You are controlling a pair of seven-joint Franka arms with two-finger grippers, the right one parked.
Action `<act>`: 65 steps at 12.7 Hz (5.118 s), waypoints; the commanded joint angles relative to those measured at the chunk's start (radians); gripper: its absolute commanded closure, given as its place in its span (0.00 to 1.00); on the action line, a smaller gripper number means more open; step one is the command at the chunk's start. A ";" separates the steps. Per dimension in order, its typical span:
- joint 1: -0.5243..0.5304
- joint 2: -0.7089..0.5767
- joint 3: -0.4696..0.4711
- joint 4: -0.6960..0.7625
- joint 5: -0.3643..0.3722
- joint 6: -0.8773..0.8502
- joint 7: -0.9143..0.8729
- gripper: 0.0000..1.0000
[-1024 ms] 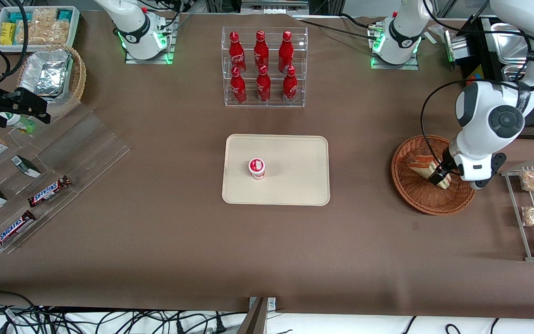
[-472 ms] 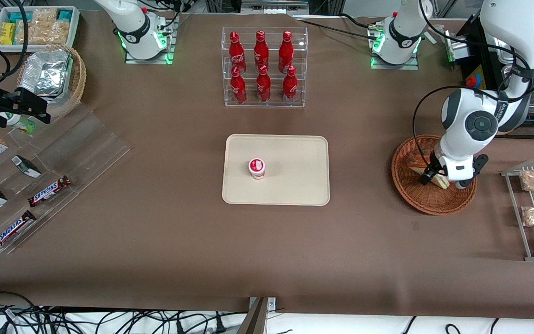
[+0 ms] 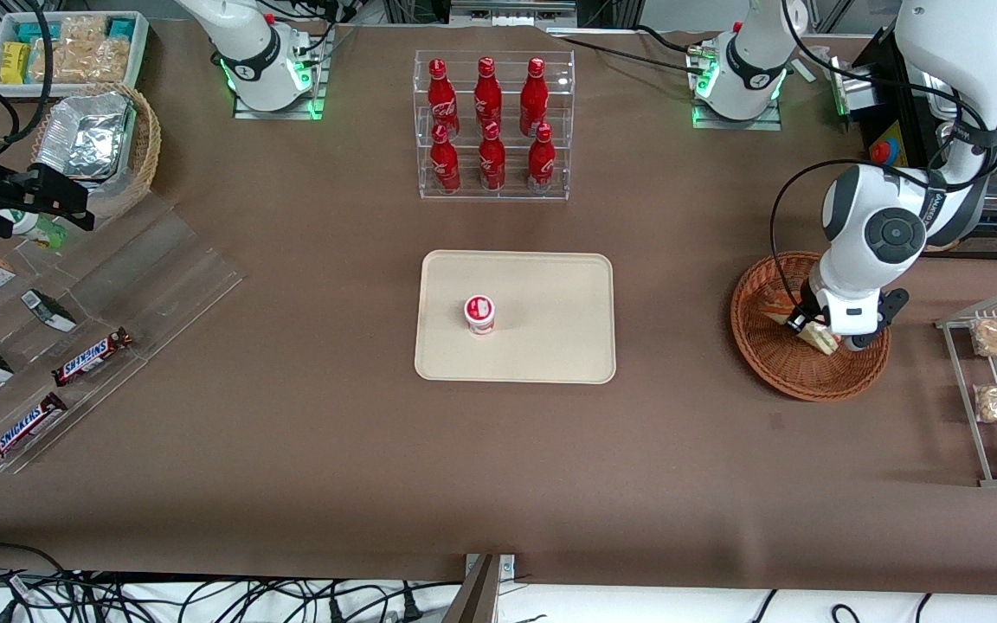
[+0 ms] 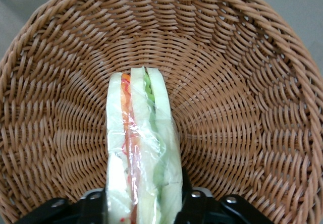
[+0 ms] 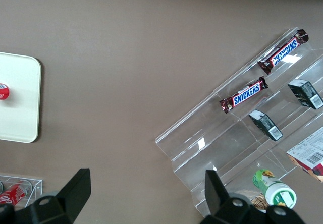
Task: Place sandwich from basket to tray
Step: 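Lower the left gripper and close it on the wrapped sandwich, then lift the sandwich out of the basket with the left gripper, then carry the sandwich over the cream tray beside the yogurt bottle, then lower the sandwich onto the tray and open the left gripper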
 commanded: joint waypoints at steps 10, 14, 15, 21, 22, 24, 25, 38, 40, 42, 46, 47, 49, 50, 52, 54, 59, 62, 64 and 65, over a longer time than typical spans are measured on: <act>0.014 -0.082 -0.070 0.346 -0.101 -0.518 0.246 0.79; 0.005 -0.082 -0.072 0.544 -0.221 -0.714 0.356 0.79; 0.002 -0.081 -0.075 0.575 -0.244 -0.732 0.372 0.79; -0.013 -0.062 -0.291 0.641 -0.247 -0.732 0.470 0.79; -0.021 -0.053 -0.318 0.643 -0.246 -0.728 0.470 0.78; -0.059 -0.030 -0.357 0.643 -0.238 -0.706 0.471 0.74; -0.097 -0.023 -0.357 0.643 -0.235 -0.673 0.470 0.67; -0.348 0.186 -0.354 0.628 -0.099 -0.435 0.275 0.68; -0.366 0.230 -0.354 0.628 -0.048 -0.404 0.234 0.68; -0.378 0.290 -0.354 0.628 0.002 -0.347 0.203 0.68; -0.408 0.367 -0.352 0.623 0.101 -0.335 0.137 0.68; -0.409 0.379 -0.352 0.623 0.101 -0.335 0.137 0.68; -0.409 0.393 -0.351 0.618 0.102 -0.335 0.139 0.67; -0.409 0.398 -0.352 0.617 0.115 -0.333 0.139 0.67; -0.411 0.401 -0.352 0.606 0.121 -0.333 0.139 0.67; -0.411 0.406 -0.352 0.606 0.121 -0.333 0.139 0.53; -0.408 0.395 -0.354 0.615 0.119 -0.346 0.134 0.00; -0.379 0.332 -0.357 0.629 0.090 -0.396 0.122 0.00; -0.346 0.278 -0.355 0.660 0.028 -0.448 0.117 0.00; -0.325 0.257 -0.355 0.687 0.020 -0.489 0.116 0.00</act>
